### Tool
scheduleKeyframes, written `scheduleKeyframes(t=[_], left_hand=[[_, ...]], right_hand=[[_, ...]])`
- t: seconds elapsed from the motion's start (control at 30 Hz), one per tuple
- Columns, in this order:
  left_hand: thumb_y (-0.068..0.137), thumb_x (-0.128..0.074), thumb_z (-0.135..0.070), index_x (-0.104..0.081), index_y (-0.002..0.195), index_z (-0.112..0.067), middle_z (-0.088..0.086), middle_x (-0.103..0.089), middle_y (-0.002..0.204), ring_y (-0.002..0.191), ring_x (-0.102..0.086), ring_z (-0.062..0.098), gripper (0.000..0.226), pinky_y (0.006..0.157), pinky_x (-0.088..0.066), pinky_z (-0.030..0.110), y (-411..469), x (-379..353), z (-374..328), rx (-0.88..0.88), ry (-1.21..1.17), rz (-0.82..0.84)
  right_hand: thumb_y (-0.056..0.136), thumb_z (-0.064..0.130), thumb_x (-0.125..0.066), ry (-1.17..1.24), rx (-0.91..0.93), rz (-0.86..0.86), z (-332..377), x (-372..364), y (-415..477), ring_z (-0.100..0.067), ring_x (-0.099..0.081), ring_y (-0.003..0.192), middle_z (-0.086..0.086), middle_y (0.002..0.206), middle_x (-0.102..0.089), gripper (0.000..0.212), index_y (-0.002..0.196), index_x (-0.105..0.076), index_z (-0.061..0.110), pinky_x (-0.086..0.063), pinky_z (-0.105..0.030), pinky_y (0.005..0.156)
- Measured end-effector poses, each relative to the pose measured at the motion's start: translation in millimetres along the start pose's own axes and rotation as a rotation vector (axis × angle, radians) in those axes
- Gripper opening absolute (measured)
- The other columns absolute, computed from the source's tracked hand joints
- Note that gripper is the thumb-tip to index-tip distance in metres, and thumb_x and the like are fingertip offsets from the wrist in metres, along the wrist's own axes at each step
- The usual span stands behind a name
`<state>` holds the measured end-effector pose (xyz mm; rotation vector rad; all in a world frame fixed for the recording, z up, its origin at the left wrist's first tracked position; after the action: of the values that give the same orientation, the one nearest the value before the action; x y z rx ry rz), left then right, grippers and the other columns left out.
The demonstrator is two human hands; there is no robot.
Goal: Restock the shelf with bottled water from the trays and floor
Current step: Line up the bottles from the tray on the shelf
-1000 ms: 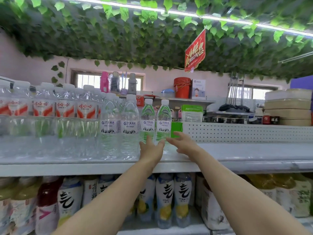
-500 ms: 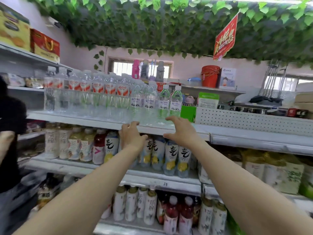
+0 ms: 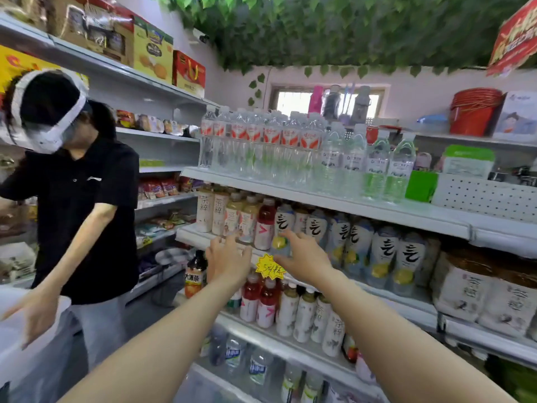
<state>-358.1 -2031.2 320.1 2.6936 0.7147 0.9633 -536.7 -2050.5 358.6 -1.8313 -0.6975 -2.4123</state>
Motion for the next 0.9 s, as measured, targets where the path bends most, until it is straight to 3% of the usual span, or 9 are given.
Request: scheduleKeyframes(t=[0.3, 0.5, 0.6, 0.67, 0.8, 0.9], left_hand=[[0.098, -0.05, -0.047, -0.05, 0.135, -0.019, 0.014, -0.032, 0.148, 0.137, -0.03, 0.037, 0.046, 0.106, -0.035, 0.045, 79, -10, 176, 0.214, 0.094, 0.143], [0.097, -0.052, -0.043, -0.055, 0.132, -0.013, 0.022, -0.042, 0.139, 0.13, -0.039, 0.041, 0.047, 0.107, -0.033, 0.042, 119, -32, 310, 0.352, 0.217, 0.317], [0.096, -0.054, -0.043, -0.057, 0.126, -0.008, 0.024, -0.048, 0.132, 0.123, -0.045, 0.042, 0.047, 0.104, -0.039, 0.042, 121, -52, 377, 0.435, 0.264, 0.421], [0.099, -0.051, -0.038, -0.058, 0.125, -0.005, 0.025, -0.055, 0.129, 0.122, -0.048, 0.04, 0.043, 0.103, -0.036, 0.037, 113, -66, 417, 0.459, 0.307, 0.52], [0.103, -0.047, -0.034, -0.054, 0.136, -0.001, 0.023, -0.058, 0.135, 0.129, -0.05, 0.038, 0.047, 0.106, -0.034, 0.035, 85, -95, 482, 0.548, 0.362, 0.709], [0.097, -0.059, -0.04, -0.052, 0.136, -0.003, 0.021, -0.059, 0.134, 0.124, -0.053, 0.04, 0.055, 0.104, -0.042, 0.039, 62, -117, 531, 0.688, 0.319, 0.756]], right_hand=[[0.096, 0.046, -0.06, 0.119, -0.082, 0.205, 59, -174, 79, -0.033, -0.053, 0.127, -0.013, 0.141, -0.054, 0.058, 0.146, -0.046, 0.02, -0.048, -0.042, 0.099], [0.099, 0.043, -0.057, 0.181, -0.237, 0.414, 77, -303, 107, -0.037, -0.055, 0.125, -0.02, 0.143, -0.053, 0.056, 0.145, -0.045, 0.013, -0.046, -0.04, 0.091], [0.101, 0.04, -0.054, 0.24, -0.318, 0.546, 80, -364, 99, -0.035, -0.059, 0.118, -0.016, 0.136, -0.058, 0.048, 0.139, -0.051, 0.011, -0.049, -0.039, 0.089], [0.097, 0.048, -0.051, 0.261, -0.373, 0.642, 78, -409, 85, -0.034, -0.061, 0.116, -0.013, 0.136, -0.06, 0.05, 0.134, -0.055, 0.015, -0.05, -0.039, 0.091], [0.102, 0.039, -0.057, 0.298, -0.511, 0.827, 76, -475, 47, -0.034, -0.054, 0.131, -0.017, 0.147, -0.054, 0.054, 0.144, -0.05, 0.006, -0.041, -0.032, 0.101], [0.101, 0.043, -0.057, 0.356, -0.672, 0.938, 67, -525, 16, -0.029, -0.061, 0.118, -0.014, 0.145, -0.054, 0.057, 0.147, -0.048, 0.01, -0.045, -0.028, 0.093]])
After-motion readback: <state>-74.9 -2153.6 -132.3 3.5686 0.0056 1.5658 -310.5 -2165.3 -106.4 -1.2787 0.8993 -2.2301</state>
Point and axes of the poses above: each hand's wrist, its own y-axis towards the middle knuckle, its own x-axis out of the back of the hand, z = x × y, the point moved 2 cm from there along y, towards the middle knuckle
